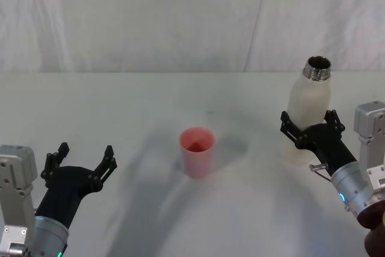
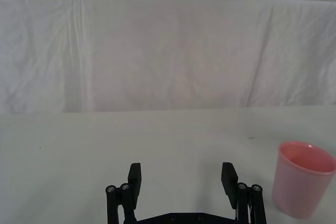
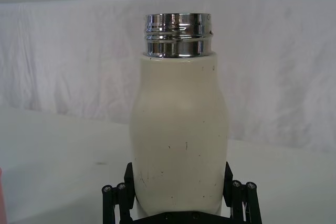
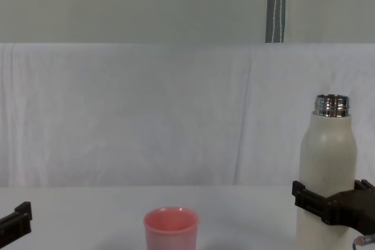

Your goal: Grasp the thermos with one hand and pour water into the cup lid.

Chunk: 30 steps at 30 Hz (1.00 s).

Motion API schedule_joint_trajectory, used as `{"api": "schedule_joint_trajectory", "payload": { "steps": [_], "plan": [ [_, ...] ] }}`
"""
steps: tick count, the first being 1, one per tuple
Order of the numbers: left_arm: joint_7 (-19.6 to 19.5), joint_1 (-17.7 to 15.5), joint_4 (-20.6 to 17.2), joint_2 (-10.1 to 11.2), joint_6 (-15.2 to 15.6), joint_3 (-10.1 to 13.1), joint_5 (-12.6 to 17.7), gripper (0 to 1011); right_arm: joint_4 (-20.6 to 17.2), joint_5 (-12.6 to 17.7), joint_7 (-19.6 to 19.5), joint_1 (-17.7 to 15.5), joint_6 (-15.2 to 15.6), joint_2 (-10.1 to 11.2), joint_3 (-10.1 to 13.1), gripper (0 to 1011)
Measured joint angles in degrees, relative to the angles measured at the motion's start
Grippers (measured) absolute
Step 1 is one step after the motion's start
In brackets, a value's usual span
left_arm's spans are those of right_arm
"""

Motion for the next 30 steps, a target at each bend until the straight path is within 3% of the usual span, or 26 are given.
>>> {"api": "schedule_joint_trajectory", "payload": {
  "steps": [18,21,30],
  "plan": [
    [0.0,0.0,0.0,0.0,0.0,0.0,0.0,1001,0.1,-0.1,-0.3,0.1,0.0,-0.1,0.0,950],
    [0.0,0.0,0.0,0.0,0.0,0.0,0.0,1001,0.1,-0.1,-0.3,0.1,0.0,-0.1,0.0,1001],
    [0.0,0.0,0.0,0.0,0.0,0.0,0.0,1001,0.1,-0.2,-0.3,0.0,0.0,-0.1,0.0,1001]
  ]
}}
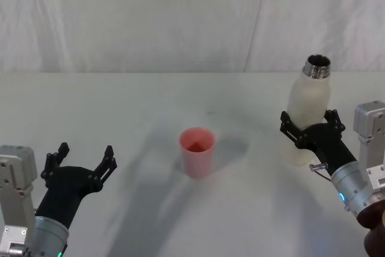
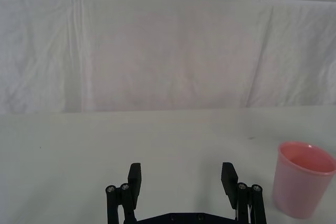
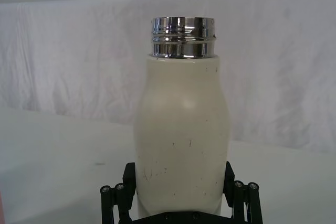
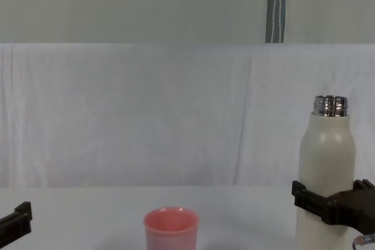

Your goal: Grasp the thermos with one hand and pour water into the cup lid.

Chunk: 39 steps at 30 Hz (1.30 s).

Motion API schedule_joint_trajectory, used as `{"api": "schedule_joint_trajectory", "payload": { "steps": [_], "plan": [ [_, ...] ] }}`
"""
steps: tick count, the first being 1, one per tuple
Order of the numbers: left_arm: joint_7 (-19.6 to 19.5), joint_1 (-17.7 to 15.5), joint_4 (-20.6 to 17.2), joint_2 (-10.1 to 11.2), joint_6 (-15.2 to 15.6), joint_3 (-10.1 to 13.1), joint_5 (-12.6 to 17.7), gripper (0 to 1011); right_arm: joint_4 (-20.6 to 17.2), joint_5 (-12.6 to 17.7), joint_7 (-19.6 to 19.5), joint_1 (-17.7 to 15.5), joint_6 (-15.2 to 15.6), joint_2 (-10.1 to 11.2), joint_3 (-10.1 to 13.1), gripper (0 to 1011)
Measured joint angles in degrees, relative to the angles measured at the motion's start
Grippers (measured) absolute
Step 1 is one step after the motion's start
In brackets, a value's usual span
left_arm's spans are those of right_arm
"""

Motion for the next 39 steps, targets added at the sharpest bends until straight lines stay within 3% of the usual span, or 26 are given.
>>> {"api": "schedule_joint_trajectory", "payload": {
  "steps": [39],
  "plan": [
    [0.0,0.0,0.0,0.0,0.0,0.0,0.0,1001,-4.9,1.9,0.2,-3.5,2.1,0.6,0.8,1001]
  ]
}}
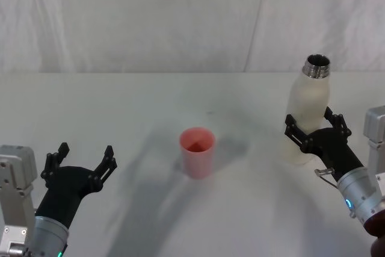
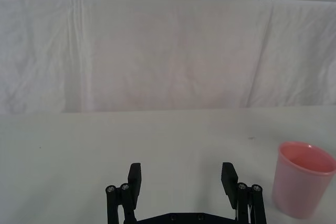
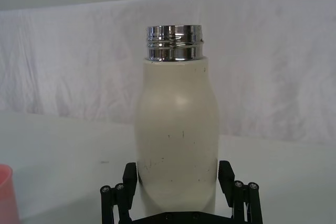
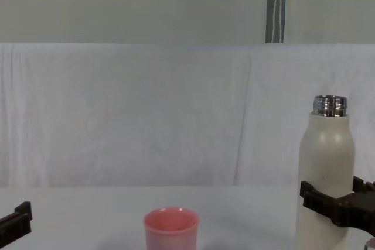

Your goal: Grasp the thermos with one hand and pour water into the cup lid.

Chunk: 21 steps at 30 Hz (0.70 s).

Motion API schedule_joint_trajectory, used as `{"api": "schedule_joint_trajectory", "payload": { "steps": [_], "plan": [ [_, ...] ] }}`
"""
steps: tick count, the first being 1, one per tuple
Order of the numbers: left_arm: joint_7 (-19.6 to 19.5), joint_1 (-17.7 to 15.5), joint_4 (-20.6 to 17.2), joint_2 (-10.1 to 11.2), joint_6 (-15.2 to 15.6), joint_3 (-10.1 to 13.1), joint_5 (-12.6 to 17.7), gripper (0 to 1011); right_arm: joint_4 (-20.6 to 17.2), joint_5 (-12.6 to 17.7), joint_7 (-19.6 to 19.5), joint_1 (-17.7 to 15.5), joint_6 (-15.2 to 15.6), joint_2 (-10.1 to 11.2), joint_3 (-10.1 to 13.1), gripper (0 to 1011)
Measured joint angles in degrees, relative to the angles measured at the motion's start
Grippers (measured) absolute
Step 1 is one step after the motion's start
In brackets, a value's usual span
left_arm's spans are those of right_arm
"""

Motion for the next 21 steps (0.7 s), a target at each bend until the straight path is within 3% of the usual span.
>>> {"api": "schedule_joint_trajectory", "payload": {
  "steps": [21],
  "plan": [
    [0.0,0.0,0.0,0.0,0.0,0.0,0.0,1001,-4.2,0.6,-1.3,-4.0,1.4,0.3,0.6,1001]
  ]
}}
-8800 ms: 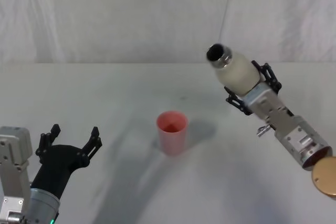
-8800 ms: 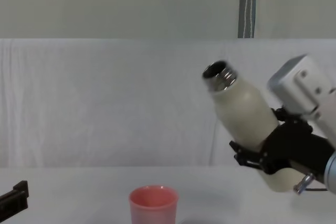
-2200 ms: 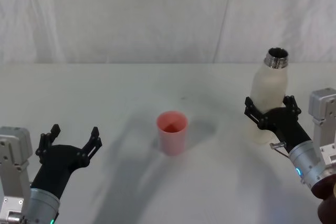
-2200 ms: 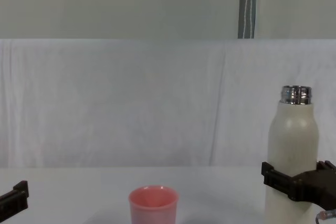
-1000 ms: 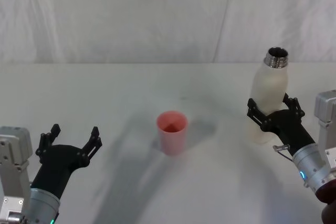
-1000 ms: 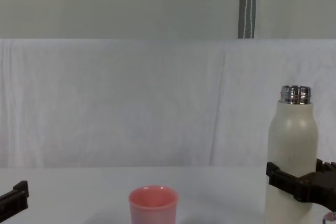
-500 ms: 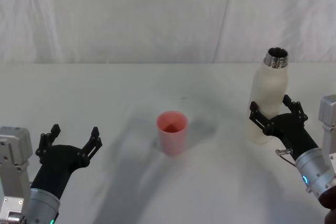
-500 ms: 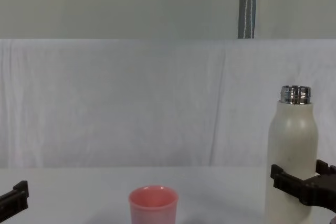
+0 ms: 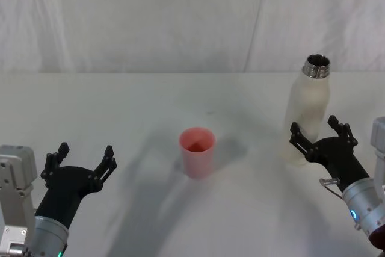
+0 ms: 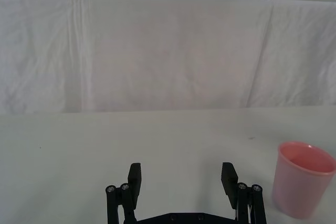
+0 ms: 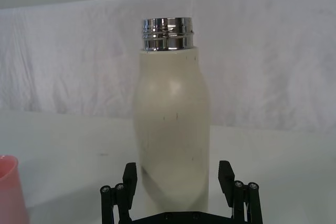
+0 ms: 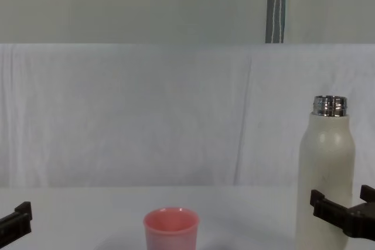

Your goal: Grasp the thermos with one hand and pour water into the cup lid.

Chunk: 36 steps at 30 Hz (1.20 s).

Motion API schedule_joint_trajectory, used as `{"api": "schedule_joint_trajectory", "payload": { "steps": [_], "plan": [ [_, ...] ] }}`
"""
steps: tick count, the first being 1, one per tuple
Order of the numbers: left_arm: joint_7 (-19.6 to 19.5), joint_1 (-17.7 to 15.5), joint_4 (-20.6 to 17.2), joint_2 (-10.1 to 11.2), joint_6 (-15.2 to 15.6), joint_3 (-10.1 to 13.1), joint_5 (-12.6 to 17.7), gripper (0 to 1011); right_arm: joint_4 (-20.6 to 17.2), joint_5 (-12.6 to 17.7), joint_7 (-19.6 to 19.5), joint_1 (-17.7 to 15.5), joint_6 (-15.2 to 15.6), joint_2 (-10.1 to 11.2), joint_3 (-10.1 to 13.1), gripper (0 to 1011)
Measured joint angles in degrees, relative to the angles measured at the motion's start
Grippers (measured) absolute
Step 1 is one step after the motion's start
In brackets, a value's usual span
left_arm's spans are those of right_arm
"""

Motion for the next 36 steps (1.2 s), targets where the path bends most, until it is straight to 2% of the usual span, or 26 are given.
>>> {"api": "schedule_joint_trajectory", "payload": {
  "steps": [12,20,36],
  "plan": [
    [0.0,0.0,0.0,0.0,0.0,0.0,0.0,1001,-4.2,-0.2,-1.7,-4.9,1.2,-0.6,0.1,1001],
    [0.0,0.0,0.0,0.0,0.0,0.0,0.0,1001,-10.4,-1.3,-3.5,-11.0,1.7,-1.3,-0.2,1001],
    [0.0,0.0,0.0,0.0,0.0,0.0,0.0,1001,-9.6,-1.3,-3.5,-10.3,1.7,-1.3,-0.2,1001]
  ]
}}
